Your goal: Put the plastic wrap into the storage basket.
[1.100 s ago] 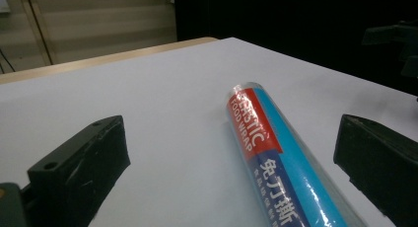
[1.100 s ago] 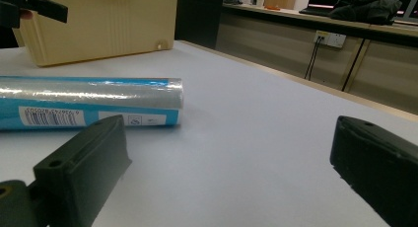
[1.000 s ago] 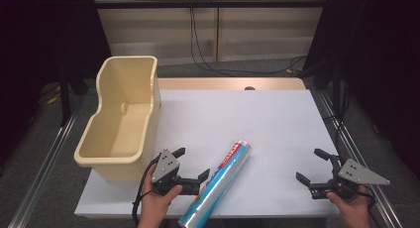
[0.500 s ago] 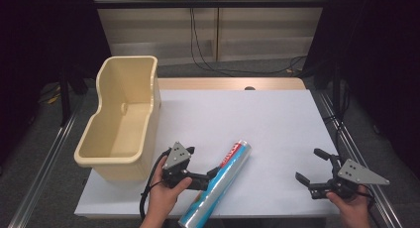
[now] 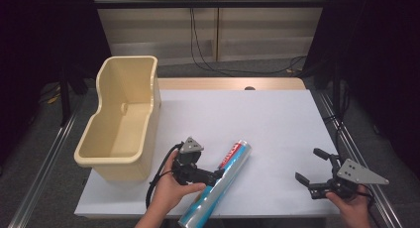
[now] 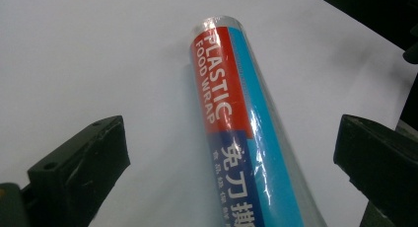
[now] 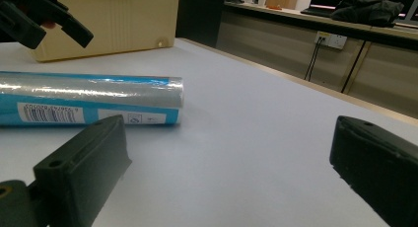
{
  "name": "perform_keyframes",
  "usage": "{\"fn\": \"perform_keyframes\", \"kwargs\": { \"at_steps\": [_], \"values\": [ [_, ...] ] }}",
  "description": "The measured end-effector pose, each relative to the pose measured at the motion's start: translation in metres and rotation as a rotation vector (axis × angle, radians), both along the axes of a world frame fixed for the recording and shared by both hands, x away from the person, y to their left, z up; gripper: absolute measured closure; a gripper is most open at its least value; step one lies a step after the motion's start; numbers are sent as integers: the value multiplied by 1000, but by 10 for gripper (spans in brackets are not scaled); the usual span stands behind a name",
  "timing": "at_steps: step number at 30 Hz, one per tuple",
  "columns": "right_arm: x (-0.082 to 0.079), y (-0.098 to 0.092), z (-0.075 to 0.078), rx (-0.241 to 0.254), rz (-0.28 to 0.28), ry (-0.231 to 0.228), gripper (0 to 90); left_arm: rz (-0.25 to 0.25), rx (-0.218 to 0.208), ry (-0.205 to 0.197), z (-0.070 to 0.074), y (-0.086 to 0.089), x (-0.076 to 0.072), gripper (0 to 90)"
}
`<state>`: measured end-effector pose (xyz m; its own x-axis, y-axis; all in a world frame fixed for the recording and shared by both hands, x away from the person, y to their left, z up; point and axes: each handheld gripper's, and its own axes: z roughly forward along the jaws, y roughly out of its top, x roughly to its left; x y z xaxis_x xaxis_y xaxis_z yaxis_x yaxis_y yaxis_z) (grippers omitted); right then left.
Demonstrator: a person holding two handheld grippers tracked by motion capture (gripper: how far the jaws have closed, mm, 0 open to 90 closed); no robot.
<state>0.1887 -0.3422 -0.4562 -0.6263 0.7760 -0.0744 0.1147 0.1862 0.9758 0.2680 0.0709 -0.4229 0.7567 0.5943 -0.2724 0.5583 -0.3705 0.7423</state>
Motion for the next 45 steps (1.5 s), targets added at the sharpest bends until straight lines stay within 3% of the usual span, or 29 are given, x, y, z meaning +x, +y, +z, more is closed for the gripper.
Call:
{"fn": "perform_keyframes", "kwargs": {
  "at_steps": [5, 14, 19, 29, 34, 45],
  "values": [
    [0, 0, 1, 2, 4, -3, 11, -10, 53, 50, 0, -8, 3, 0],
    [1, -1, 0, 4, 2, -2, 11, -22, 93, 153, -3, -16, 7, 0],
    [1, 0, 0, -3, 1, -3, 12, -44, 111, 163, -5, -19, 6, 0],
    [2, 1, 0, -4, 3, 0, 13, -55, 186, 224, -12, -23, 5, 0],
    [3, 1, 0, -12, 7, 0, 14, -58, 251, 235, -18, -28, 4, 0],
    [3, 3, 0, -22, 11, -3, 17, -64, 309, 255, -31, -38, 1, 37]
  ]
}}
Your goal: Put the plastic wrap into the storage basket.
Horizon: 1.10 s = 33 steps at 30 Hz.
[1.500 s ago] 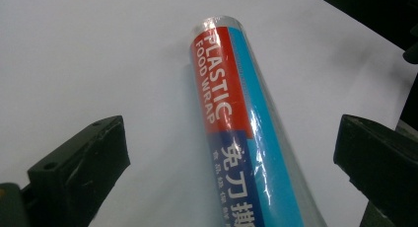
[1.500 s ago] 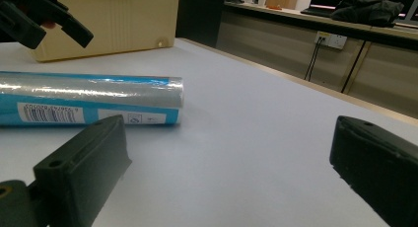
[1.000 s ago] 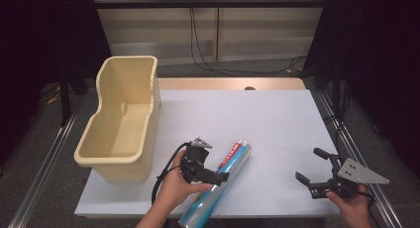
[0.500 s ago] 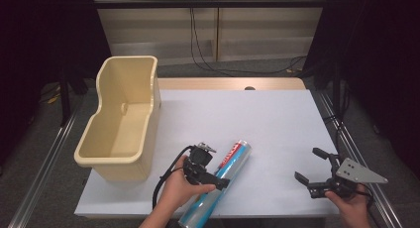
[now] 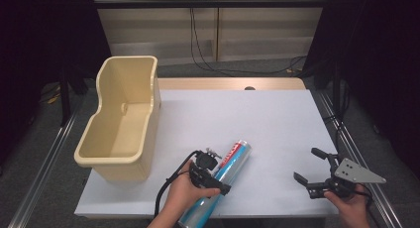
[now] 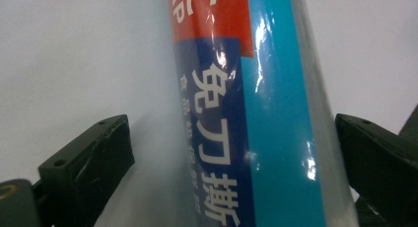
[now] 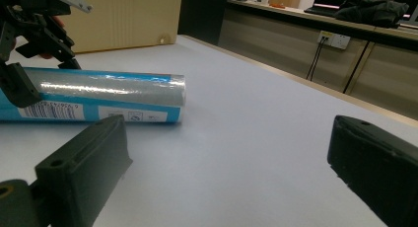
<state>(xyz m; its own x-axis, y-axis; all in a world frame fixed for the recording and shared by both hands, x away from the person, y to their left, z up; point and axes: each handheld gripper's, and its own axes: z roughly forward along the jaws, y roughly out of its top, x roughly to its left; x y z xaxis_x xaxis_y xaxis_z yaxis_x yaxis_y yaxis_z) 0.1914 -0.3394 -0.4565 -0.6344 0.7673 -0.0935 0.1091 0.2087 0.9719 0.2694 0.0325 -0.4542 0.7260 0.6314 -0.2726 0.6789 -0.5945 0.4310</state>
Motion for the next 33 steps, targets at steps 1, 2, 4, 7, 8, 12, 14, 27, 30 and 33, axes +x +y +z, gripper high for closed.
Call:
{"fn": "perform_keyframes", "kwargs": {
  "at_steps": [1, 2, 4, 7, 8, 12, 14, 27, 30, 33],
  "values": [
    [0, 0, 0, -1, 0, 1, 17, -4, 9, 5, -1, -1, 0, 44],
    [0, 0, 0, -3, -1, 0, 17, -4, 16, 3, -2, -2, 0, 50],
    [0, 0, 0, -3, 0, 1, 17, 1, 19, 6, -4, -3, 0, 56],
    [0, 0, 0, -6, 1, -3, 18, 10, 25, 5, -3, -4, 0, 60],
    [0, 0, 0, -6, 1, -3, 18, 16, 24, 5, -3, -4, 0, 63],
    [0, 0, 0, -7, 1, 1, 18, 21, 37, 6, -3, -6, 0, 70],
    [0, 0, 0, -8, 1, -2, 18, 15, 34, 0, -3, -7, -1, 88],
    [0, 0, 0, -12, 8, -1, 22, 55, 18, 84, 2, -10, 0, 303],
    [0, 0, 0, -14, 8, -1, 22, 63, 28, 92, 3, -11, 0, 307],
    [0, 0, 0, -13, 8, -1, 22, 72, 47, 98, 4, -13, 0, 313]
  ]
}}
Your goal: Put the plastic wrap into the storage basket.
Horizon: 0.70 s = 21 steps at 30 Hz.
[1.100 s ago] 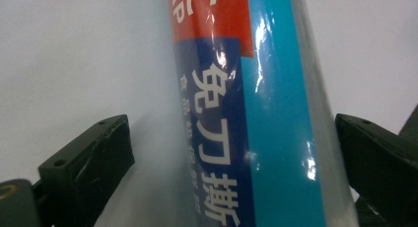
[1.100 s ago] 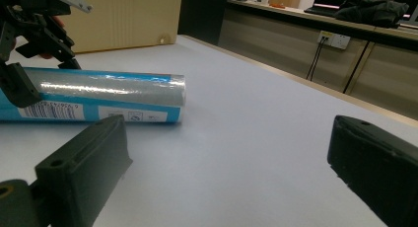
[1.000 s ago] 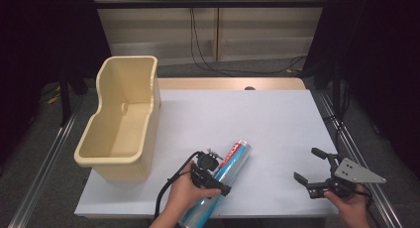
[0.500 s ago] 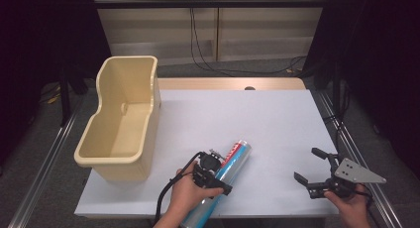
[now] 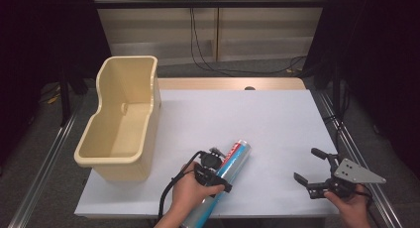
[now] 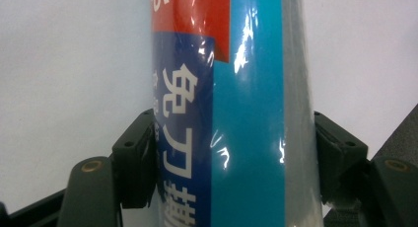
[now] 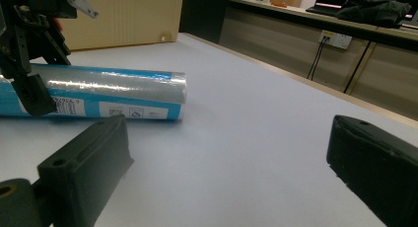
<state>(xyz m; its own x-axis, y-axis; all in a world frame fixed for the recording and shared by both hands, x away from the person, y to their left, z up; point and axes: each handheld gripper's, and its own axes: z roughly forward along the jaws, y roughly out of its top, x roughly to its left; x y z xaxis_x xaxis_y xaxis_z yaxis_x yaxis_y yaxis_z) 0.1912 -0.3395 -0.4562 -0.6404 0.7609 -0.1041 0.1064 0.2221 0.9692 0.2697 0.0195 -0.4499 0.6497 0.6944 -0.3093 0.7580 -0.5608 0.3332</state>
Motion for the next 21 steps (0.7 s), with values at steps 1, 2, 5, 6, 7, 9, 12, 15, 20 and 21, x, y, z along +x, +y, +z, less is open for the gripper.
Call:
{"fn": "perform_keyframes", "kwargs": {
  "at_steps": [1, 2, 5, 6, 7, 9, 12, 15, 20, 21],
  "values": [
    [0, 0, 0, -3, 2, 0, 24, 4, 0, -1, 0, 0, 0, 314],
    [0, 0, 0, -4, 0, 2, 24, 7, 0, 0, 0, 0, 0, 317],
    [0, 0, -1, -5, -1, 5, 24, 13, 11, 3, 1, -1, 0, 319],
    [0, 0, -1, -6, -1, 5, 24, 14, 18, 12, 1, -1, 1, 319],
    [0, 0, -1, -7, -1, 5, 24, 9, 25, 20, 2, -2, 2, 320],
    [0, 0, -1, -5, -3, 5, 25, 7, 38, 26, 3, -3, 2, 320],
    [0, -1, -1, -4, -5, 3, 25, 3, 57, 32, 7, -3, 3, 321],
    [0, -2, -1, -11, -6, -1, 25, 6, 51, 45, 14, 0, 6, 321],
    [0, -2, 0, 0, -10, -2, 25, 32, 45, 30, 26, 8, 11, 321],
    [0, -2, 0, 0, -10, -2, 25, 38, 43, 25, 28, 10, 13, 321]
  ]
}}
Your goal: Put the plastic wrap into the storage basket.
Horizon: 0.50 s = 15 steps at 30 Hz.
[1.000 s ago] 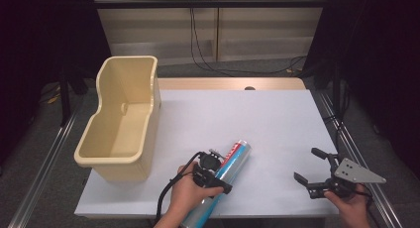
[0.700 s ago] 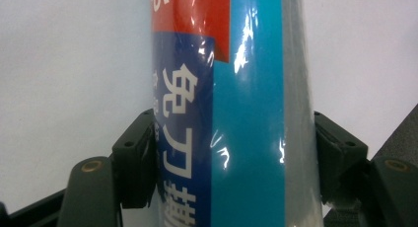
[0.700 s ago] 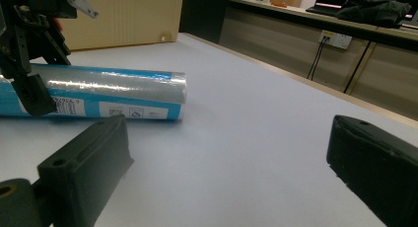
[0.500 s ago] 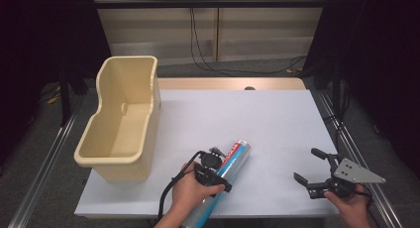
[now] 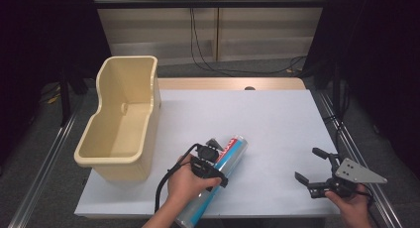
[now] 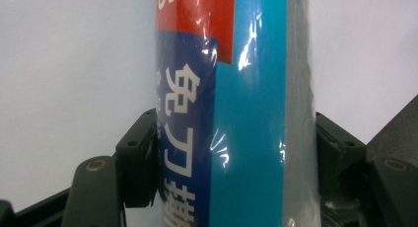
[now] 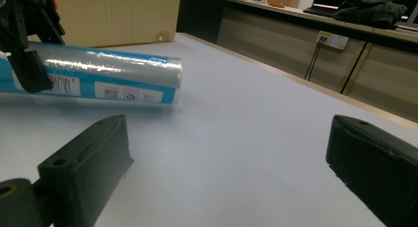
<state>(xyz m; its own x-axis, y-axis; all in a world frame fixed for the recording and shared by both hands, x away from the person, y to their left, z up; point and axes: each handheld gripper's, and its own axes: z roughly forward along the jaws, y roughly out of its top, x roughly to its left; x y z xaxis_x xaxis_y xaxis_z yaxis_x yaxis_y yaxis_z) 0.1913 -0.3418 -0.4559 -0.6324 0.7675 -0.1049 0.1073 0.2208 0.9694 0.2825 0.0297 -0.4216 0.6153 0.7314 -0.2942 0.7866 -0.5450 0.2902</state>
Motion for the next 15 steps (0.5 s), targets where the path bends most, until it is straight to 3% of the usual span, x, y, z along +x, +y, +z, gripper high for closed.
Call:
{"fn": "perform_keyframes", "kwargs": {
  "at_steps": [15],
  "values": [
    [0, 0, 0, -10, 3, -6, 25, 51, -2, -10, 49, 26, 14, 321]
  ]
}}
